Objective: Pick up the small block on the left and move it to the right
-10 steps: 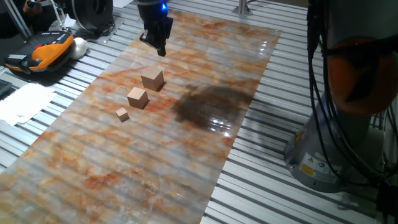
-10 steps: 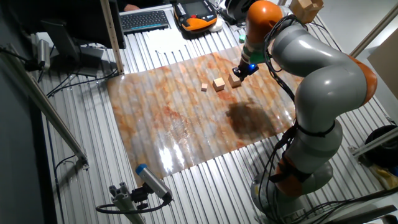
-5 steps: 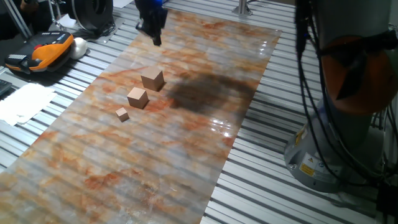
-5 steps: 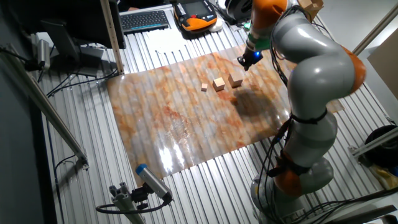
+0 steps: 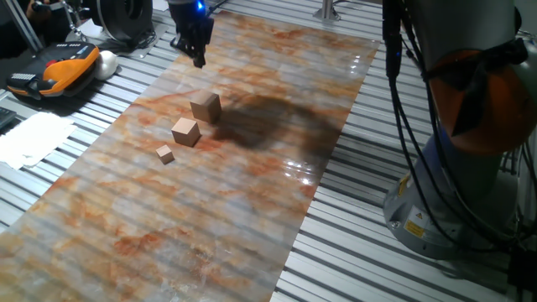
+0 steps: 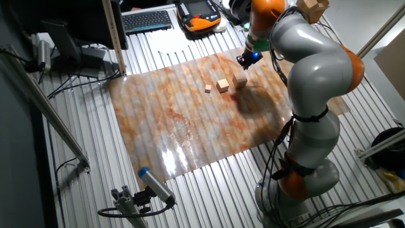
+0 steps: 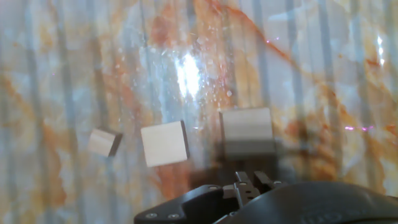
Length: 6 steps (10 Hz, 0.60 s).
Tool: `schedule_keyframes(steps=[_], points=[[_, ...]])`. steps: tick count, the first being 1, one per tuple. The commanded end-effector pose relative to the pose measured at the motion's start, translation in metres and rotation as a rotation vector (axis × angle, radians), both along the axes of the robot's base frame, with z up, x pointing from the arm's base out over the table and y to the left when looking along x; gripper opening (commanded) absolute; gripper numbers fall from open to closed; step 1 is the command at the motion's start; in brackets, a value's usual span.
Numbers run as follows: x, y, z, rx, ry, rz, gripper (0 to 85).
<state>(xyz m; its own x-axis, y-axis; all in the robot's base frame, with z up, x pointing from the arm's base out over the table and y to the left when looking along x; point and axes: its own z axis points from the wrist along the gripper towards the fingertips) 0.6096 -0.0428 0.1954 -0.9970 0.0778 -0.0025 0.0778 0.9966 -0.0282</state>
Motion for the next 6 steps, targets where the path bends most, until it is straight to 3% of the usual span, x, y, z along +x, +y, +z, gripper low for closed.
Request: schedule_keyframes(steps=[1, 4, 6], points=[[0.0015, 0.001, -0.003, 0.001, 0.001, 0.0, 17.0], [0.0017, 0.008, -0.024, 0.004, -0.003, -0.001, 17.0], [0.001, 0.008, -0.025, -0.004, 0.001, 0.002, 17.0]])
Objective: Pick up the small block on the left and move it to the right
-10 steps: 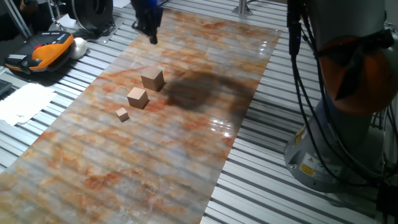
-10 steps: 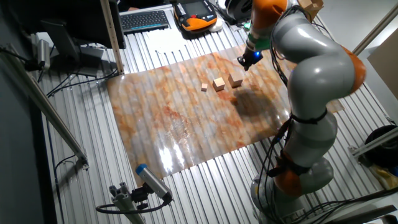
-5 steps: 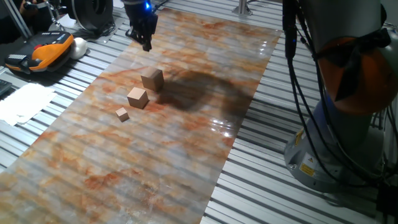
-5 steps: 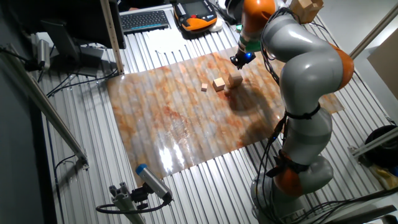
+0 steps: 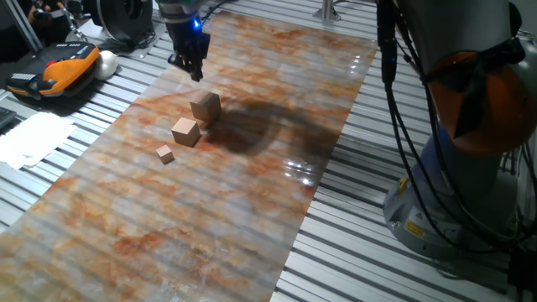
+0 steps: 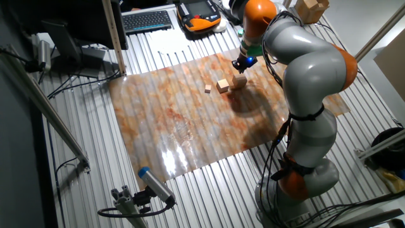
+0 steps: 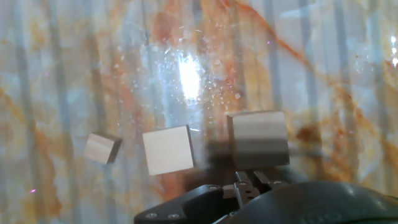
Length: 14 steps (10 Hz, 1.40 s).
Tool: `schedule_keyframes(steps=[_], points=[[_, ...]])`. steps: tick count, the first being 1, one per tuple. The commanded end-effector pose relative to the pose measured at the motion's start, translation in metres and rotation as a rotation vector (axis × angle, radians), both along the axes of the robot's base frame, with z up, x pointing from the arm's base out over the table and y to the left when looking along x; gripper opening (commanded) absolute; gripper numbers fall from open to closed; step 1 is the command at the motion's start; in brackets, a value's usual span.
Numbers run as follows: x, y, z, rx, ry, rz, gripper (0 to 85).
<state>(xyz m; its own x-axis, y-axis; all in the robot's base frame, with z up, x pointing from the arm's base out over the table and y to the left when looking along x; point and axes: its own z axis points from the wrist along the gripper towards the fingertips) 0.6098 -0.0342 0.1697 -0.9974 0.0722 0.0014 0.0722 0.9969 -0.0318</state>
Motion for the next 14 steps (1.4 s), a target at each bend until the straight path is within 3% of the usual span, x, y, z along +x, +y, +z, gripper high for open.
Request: schedule_keyframes(steps=[1, 6, 8, 10, 12, 14], points=[[-0.0018, 0.0016, -0.0016, 0.002, 0.004, 0.004, 17.0], [-0.0038, 0.0068, -0.0064, 0.007, -0.012, 0.005, 17.0], [-0.0038, 0.0068, -0.0064, 0.035, -0.005, -0.039, 17.0], [-0.0038, 0.0068, -0.0064, -0.019, -0.047, -0.053, 17.0], [-0.0038, 0.0068, -0.0064, -0.034, -0.076, -0.065, 17.0], [-0.0038, 0.0068, -0.0064, -0.026, -0.043, -0.066, 17.0]])
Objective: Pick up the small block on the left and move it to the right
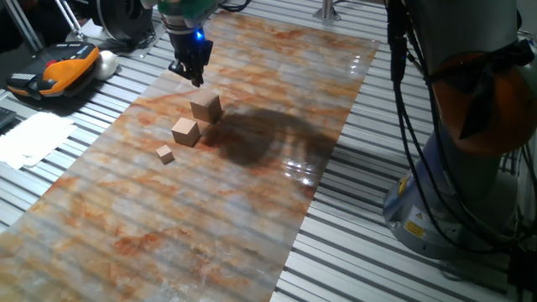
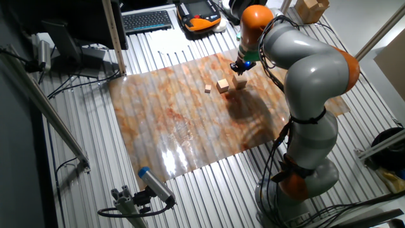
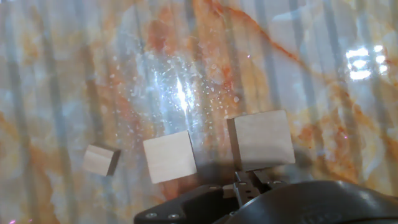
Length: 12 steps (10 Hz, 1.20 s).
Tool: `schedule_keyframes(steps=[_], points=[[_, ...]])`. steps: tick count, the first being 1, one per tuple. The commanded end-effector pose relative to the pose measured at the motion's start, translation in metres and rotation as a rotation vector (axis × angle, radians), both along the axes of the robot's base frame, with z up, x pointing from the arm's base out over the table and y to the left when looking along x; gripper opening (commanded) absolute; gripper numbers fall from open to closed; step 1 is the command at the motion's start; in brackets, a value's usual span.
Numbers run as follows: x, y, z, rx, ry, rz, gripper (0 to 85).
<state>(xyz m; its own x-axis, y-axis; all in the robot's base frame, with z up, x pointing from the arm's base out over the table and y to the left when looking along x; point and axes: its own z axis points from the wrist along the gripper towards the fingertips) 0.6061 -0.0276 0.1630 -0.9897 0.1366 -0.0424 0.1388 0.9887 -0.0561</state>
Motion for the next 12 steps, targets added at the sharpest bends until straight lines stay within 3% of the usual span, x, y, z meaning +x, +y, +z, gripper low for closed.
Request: schedule_keyframes(steps=[1, 2, 3, 4, 6, 7, 8, 10, 12], points=[[0.0, 0.0, 0.0, -0.01, 0.008, -0.001, 17.0], [0.0, 0.0, 0.0, -0.024, 0.004, -0.015, 34.0], [0.0008, -0.001, -0.001, -0.033, -0.011, -0.023, 34.0], [0.0093, -0.006, -0.011, -0.04, -0.019, -0.002, 51.0], [0.0274, -0.014, -0.033, -0.066, -0.03, 0.025, 51.0], [0.0334, -0.016, -0.041, -0.045, -0.026, 0.022, 51.0], [0.0386, -0.017, -0.047, -0.032, -0.026, 0.009, 68.0], [0.0434, -0.018, -0.055, -0.042, -0.011, 0.014, 68.0], [0.0424, -0.03, -0.065, -0.044, -0.001, 0.039, 68.0]])
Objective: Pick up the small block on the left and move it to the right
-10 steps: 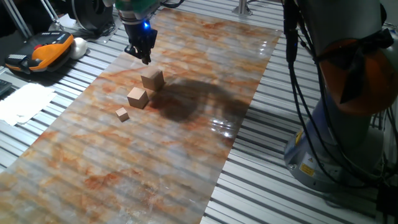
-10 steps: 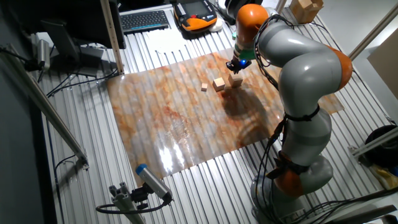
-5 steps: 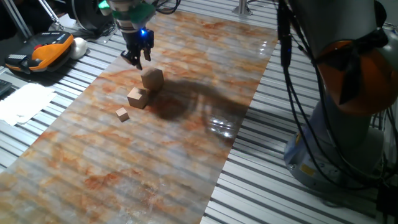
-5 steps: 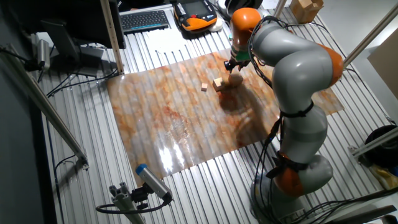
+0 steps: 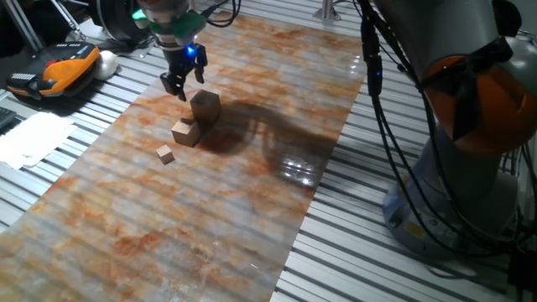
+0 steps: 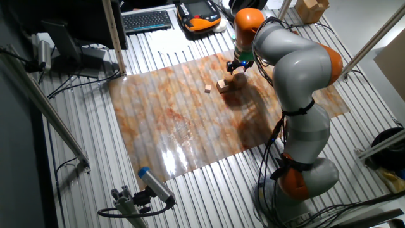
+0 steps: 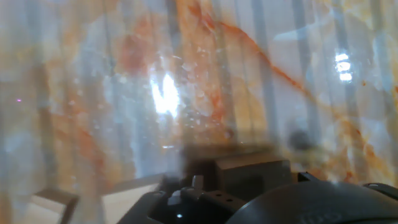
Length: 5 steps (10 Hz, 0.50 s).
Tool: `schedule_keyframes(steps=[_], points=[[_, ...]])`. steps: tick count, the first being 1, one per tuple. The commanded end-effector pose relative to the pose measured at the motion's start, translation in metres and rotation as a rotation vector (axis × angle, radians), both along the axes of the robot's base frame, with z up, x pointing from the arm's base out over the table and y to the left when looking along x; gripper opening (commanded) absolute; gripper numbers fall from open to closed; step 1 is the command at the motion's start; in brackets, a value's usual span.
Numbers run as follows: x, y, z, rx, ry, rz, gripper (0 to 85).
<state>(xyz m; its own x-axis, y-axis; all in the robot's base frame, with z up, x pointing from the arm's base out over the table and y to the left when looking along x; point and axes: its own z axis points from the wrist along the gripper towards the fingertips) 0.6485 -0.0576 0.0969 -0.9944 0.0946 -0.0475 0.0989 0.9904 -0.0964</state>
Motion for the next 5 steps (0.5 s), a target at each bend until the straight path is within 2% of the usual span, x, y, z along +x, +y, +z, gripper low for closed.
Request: schedule_keyframes(steps=[1, 4, 5], points=[[-0.0014, -0.004, -0.006, 0.008, 0.0, 0.002, 68.0], [-0.006, 0.002, -0.016, 0.017, -0.017, -0.012, 68.0], [-0.0068, 0.001, -0.018, 0.016, -0.012, -0.006, 68.0]])
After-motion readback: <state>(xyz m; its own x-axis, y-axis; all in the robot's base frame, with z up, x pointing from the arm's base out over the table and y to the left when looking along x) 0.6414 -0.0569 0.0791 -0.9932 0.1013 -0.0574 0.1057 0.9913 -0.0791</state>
